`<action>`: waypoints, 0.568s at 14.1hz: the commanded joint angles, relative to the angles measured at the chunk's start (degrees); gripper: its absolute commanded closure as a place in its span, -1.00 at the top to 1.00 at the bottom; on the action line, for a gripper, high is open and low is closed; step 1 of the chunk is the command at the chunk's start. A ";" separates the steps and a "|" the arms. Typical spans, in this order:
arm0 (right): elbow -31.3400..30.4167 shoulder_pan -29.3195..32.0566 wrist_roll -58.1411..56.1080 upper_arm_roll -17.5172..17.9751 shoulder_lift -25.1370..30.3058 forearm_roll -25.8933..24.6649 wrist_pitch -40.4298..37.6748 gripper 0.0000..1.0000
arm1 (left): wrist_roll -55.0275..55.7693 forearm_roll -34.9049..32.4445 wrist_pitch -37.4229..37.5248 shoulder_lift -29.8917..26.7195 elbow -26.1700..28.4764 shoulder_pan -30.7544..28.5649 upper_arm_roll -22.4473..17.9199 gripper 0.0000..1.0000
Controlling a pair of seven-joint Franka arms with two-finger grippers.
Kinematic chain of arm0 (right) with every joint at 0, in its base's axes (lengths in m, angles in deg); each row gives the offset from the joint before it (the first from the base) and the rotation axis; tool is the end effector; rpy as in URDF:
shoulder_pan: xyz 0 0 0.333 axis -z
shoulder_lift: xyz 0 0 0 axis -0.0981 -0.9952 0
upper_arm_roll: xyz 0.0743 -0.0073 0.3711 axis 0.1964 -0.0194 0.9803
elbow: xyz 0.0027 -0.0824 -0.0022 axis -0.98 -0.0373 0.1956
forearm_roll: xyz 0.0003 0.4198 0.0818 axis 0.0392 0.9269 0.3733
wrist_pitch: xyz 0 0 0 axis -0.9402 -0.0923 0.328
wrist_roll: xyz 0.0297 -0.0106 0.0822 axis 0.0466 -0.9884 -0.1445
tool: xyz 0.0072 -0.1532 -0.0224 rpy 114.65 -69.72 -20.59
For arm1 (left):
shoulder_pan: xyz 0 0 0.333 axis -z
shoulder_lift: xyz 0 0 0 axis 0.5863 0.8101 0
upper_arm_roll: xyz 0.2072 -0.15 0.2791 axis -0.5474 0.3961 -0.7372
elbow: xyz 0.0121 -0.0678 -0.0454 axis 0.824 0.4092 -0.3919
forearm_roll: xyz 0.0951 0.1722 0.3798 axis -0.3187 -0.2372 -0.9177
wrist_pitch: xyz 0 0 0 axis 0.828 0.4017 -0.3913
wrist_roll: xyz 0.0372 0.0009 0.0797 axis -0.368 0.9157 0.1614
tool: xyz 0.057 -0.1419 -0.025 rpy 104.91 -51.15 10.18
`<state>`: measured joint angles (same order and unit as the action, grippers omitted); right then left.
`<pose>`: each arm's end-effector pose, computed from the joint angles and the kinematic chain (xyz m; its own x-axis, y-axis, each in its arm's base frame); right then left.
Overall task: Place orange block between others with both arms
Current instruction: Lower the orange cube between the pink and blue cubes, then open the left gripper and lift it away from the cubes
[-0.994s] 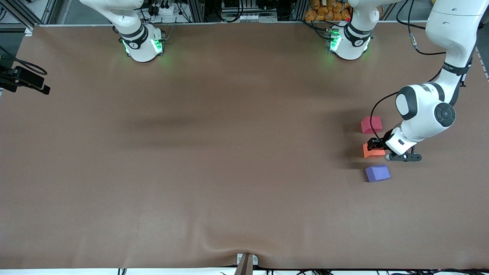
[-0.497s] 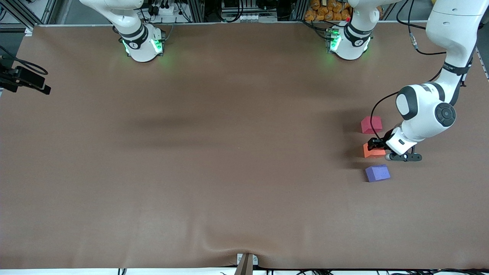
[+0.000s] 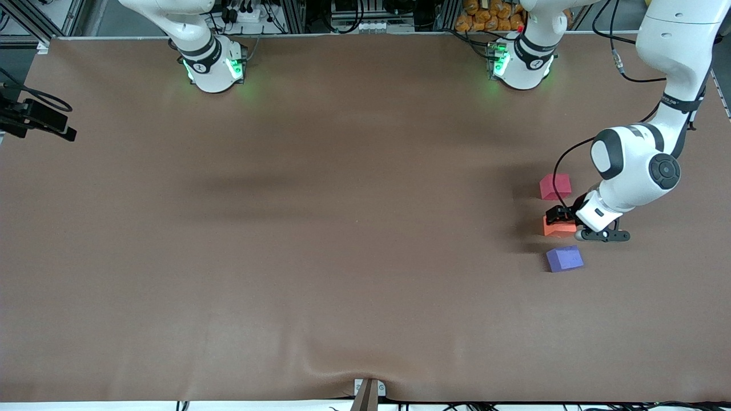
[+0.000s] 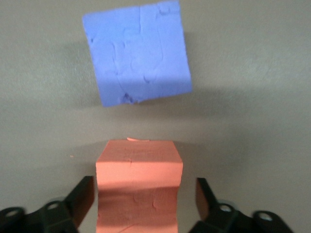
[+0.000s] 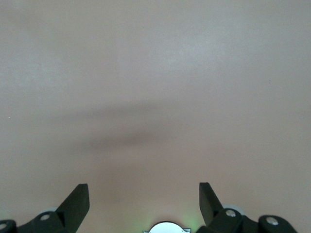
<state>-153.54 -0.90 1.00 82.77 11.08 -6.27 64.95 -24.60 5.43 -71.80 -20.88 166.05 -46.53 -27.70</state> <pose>0.5670 -0.0361 0.6699 0.9908 -0.0986 -0.0926 -0.1024 -0.9941 -0.0365 0.6039 0.0283 0.1962 0.9993 -0.0275 0.0245 -0.0299 -0.9942 0.1033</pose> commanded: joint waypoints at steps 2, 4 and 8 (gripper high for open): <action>0.79 0.10 0.31 0.18 0.22 0.82 -0.94 1.00 | -0.22 1.46 -0.04 -0.96 -2.38 -0.26 1.03 1.00; 0.79 0.01 0.31 0.18 0.13 0.82 -0.85 1.00 | 1.36 1.46 2.41 -2.37 -4.48 -0.26 1.47 1.00; 0.79 0.01 0.31 0.18 0.04 0.90 -0.85 1.00 | 5.66 1.37 14.35 -4.39 -12.91 -0.17 1.64 1.00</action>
<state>-153.52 -0.92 1.00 82.83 11.08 -6.24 64.95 -20.82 5.61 -62.95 -23.40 156.39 -46.48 -26.56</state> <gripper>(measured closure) 0.000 0.000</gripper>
